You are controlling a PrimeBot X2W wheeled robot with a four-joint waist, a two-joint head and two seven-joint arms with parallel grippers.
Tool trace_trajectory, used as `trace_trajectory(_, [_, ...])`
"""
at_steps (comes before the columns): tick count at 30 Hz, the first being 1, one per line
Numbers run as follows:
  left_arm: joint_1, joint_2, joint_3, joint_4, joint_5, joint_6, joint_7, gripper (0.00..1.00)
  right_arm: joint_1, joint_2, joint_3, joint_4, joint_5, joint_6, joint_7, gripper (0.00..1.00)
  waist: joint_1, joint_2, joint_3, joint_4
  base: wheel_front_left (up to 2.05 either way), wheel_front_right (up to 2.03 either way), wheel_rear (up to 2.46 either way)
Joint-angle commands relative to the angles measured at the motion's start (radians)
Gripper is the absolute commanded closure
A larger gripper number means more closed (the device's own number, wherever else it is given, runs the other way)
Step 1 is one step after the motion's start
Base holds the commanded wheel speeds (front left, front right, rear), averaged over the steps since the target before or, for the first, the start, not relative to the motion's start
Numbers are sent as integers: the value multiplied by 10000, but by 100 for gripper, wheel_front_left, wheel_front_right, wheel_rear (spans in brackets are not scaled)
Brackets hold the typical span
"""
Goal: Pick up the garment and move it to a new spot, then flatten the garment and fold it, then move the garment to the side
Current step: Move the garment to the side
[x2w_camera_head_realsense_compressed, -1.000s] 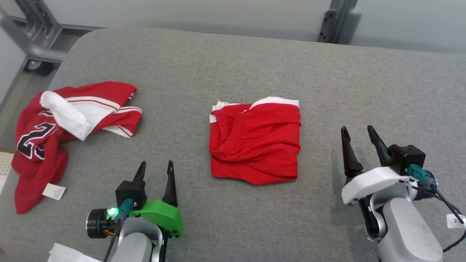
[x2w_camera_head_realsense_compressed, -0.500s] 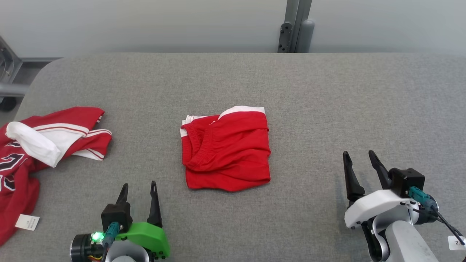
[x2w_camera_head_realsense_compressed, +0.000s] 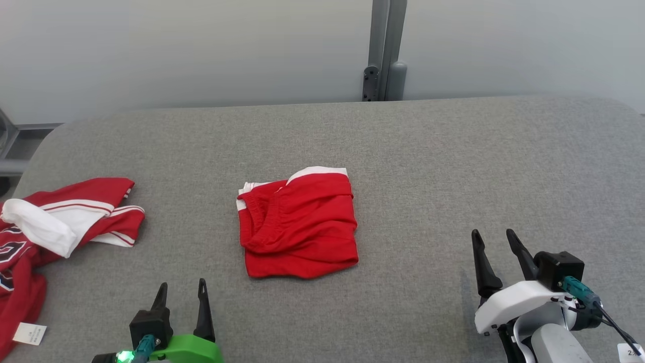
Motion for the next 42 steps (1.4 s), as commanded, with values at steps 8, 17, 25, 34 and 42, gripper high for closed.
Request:
trace_trajectory(8, [-181,36,-270,-113,-112,-98,-2,0,-137,-29,531,147,204,-4,-1,0,0,-1,277,255,0,0,0])
trace_trajectory(17, [-609,34,-985,-272,-373,-88,-2,0,-1326,-26,1528,890,594,-4,-1,0,0,-1,1093,1466,0,0,0])
trace_trajectory(25, [-860,31,-1373,-469,-556,43,-2,0,-2421,-33,1967,1847,964,-4,-1,0,0,-1,1578,2480,0,0,0])
trace_trajectory(34, [-952,30,-1690,-562,-690,51,-1,0,-2999,-33,1771,3052,1295,-4,-1,0,0,-1,1904,3048,0,0,0])
trace_trajectory(42, [-1148,30,-1985,-560,-837,90,-1,0,-3362,-35,1666,3857,1312,-4,2,100,0,-1,2127,3317,0,0,0])
